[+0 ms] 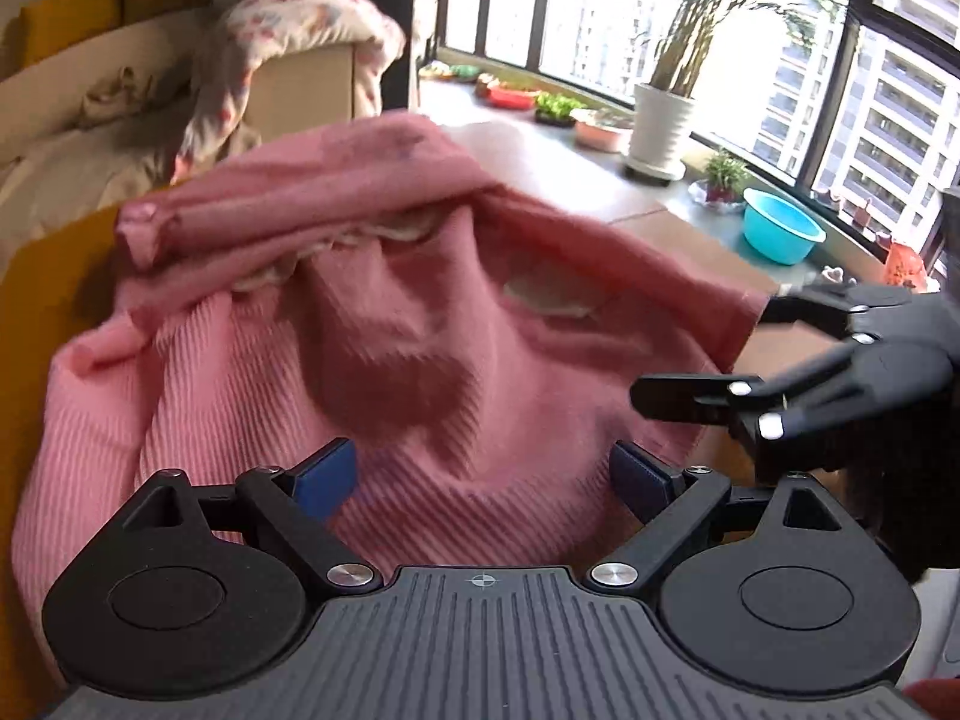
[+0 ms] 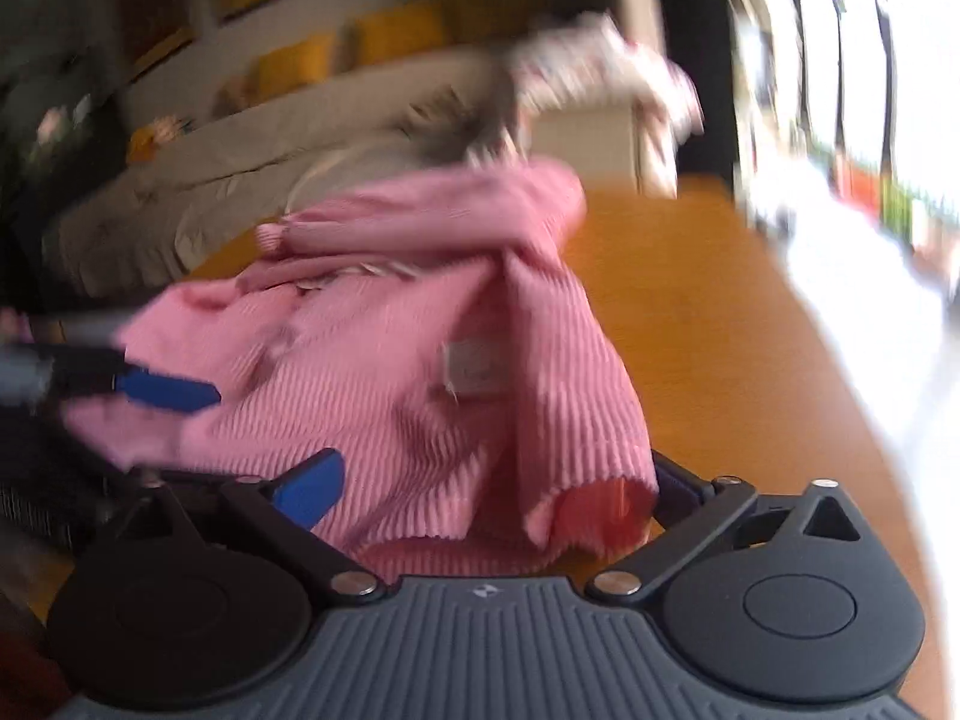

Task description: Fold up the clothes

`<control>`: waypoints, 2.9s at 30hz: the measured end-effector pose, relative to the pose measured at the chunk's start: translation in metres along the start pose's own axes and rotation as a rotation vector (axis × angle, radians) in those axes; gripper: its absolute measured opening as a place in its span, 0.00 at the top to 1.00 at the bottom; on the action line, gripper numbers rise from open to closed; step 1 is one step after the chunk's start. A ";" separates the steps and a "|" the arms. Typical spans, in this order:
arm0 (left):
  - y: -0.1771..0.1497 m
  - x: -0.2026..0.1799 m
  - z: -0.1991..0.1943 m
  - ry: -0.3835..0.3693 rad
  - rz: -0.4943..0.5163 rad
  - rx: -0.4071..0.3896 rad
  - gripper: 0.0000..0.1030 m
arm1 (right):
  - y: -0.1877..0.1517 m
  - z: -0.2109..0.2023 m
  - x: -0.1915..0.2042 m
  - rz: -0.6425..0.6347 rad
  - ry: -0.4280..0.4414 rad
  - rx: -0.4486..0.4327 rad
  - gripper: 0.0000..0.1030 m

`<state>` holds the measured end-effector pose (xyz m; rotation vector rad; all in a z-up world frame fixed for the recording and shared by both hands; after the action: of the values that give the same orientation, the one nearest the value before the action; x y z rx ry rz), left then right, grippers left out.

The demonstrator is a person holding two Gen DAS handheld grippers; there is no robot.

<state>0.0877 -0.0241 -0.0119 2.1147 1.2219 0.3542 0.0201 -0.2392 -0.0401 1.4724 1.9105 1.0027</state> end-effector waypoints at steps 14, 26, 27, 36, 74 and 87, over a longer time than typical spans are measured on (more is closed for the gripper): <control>-0.005 0.001 0.002 -0.006 0.002 -0.019 0.04 | 0.002 0.003 -0.029 -0.073 -0.061 0.050 0.77; -0.002 0.026 -0.005 -0.025 -0.087 -0.020 0.04 | 0.024 -0.004 -0.072 0.445 0.308 0.021 0.91; -0.003 0.031 -0.007 -0.029 -0.108 -0.019 0.04 | 0.027 -0.009 -0.074 0.498 0.370 0.003 0.91; -0.010 0.044 -0.024 -0.073 -0.133 0.021 0.04 | -0.011 -0.031 -0.099 0.427 0.032 0.075 0.91; 0.012 0.072 -0.065 0.405 0.112 -0.044 0.95 | 0.058 0.051 -0.050 0.193 0.316 -0.015 0.46; -0.032 0.011 -0.093 -0.060 0.196 0.082 0.38 | 0.071 0.010 -0.071 0.152 0.224 -0.133 0.34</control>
<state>0.0229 0.0344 0.0350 2.3056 1.0136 0.3290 0.0879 -0.2961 0.0085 1.4991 1.8603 1.3884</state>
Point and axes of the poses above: each gripper's, at about its wrist camera, not at the fingertips, and z roughly the way its jaws point, x to its left, y to its top, the point moved 1 cm from there along z, roughly the way its jaws point, and after that the axes turned 3 degrees about x, right-handed, at the moved point
